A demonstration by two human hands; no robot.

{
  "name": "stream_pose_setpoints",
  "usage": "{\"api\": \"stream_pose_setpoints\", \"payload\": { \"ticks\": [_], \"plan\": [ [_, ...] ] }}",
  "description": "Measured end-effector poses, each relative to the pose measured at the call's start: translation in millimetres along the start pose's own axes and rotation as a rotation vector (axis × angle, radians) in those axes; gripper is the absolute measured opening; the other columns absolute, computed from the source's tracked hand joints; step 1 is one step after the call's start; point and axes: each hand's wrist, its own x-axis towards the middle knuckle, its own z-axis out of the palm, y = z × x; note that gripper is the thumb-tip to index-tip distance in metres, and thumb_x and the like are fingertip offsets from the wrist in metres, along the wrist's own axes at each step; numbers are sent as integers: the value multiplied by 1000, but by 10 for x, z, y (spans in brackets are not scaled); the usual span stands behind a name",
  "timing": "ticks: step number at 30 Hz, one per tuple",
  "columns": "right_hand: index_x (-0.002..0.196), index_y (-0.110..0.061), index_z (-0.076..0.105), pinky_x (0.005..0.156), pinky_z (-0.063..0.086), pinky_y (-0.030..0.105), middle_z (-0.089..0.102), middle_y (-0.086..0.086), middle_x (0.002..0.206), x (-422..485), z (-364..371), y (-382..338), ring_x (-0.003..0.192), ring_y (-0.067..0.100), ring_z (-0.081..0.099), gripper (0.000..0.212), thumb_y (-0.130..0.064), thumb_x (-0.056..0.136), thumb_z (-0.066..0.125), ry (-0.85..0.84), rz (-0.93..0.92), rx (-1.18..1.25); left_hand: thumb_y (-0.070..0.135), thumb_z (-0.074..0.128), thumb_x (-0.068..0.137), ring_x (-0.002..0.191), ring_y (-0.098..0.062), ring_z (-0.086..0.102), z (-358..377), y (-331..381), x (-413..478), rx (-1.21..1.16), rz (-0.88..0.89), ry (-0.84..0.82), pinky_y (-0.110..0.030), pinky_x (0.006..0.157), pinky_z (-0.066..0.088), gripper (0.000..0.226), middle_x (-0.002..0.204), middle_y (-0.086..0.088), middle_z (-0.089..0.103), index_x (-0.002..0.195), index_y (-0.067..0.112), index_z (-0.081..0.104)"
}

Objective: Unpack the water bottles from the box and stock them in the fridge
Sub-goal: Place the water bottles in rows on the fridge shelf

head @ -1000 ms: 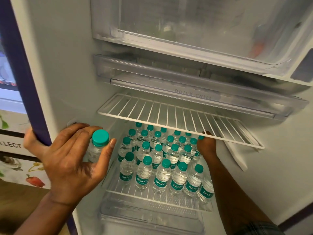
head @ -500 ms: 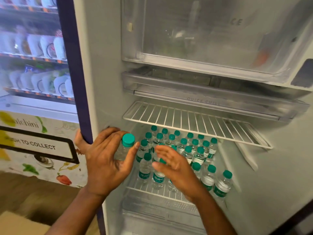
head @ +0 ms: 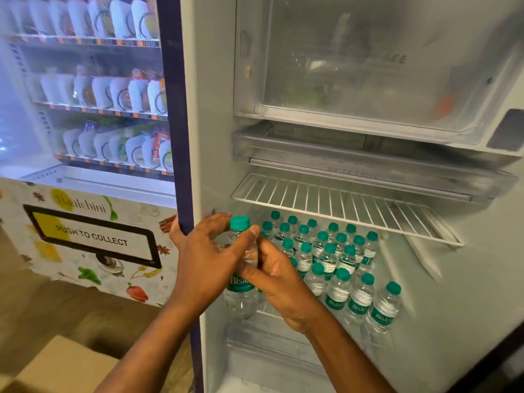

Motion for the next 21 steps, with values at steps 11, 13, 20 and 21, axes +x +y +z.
{"api": "stream_pose_setpoints", "payload": {
  "ticks": [11, 13, 20, 21],
  "plan": [
    [130, -41, 53, 95, 54, 44, 66, -5, 126, -152, -150, 363, 109, 19, 67, 61, -58, 75, 75, 321, 253, 184, 31, 61, 100, 156, -16, 30, 163, -148, -87, 190, 465, 185, -66, 122, 10, 30, 159, -1, 48, 127, 22, 71],
    [130, -41, 55, 98, 50, 56, 63, 2, 130, -169, -296, 405, 112, 27, 66, 75, -69, 64, 78, 438, 310, 192, 21, 60, 100, 159, -34, 20, 217, -198, -83, 315, 545, 259, -67, 121, 12, 38, 168, -15, 30, 137, 15, 66],
    [115, -24, 63, 80, 58, 46, 71, 12, 108, -211, -1146, 335, 89, 29, 71, 43, -48, 81, 72, 771, 269, 189, 2, 54, 102, 160, -32, -5, 300, -339, 111, 344, 423, 375, -62, 125, 11, 56, 170, -26, 4, 156, 6, 41],
    [115, -20, 63, 72, 58, 40, 70, 13, 106, -200, -1282, 313, 83, 28, 71, 38, -42, 85, 71, 824, 245, 194, -2, 55, 100, 160, -31, -5, 317, -367, 131, 334, 427, 384, -62, 125, 12, 57, 170, -24, 1, 156, 5, 42]
  ]
}}
